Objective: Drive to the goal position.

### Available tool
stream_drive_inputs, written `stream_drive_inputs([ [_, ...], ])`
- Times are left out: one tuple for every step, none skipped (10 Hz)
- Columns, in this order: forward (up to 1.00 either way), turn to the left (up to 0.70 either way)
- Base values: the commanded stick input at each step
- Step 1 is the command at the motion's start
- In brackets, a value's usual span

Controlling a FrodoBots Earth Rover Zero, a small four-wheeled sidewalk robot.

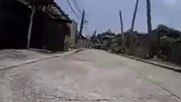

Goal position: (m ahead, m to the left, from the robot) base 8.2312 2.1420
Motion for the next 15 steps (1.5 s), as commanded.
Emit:
stream_drive_inputs([
  [1.0,-0.34],
  [1.0,-0.37],
  [1.0,-0.39],
  [1.0,-0.38],
  [1.0,-0.33],
  [1.0,0.0],
  [1.0,0.0],
  [1.0,0.0],
  [1.0,0.0],
  [1.0,0.0],
  [1.0,0.0],
  [1.0,0.0],
  [1.0,0.0],
  [1.0,0.0],
  [1.0,0.0],
])
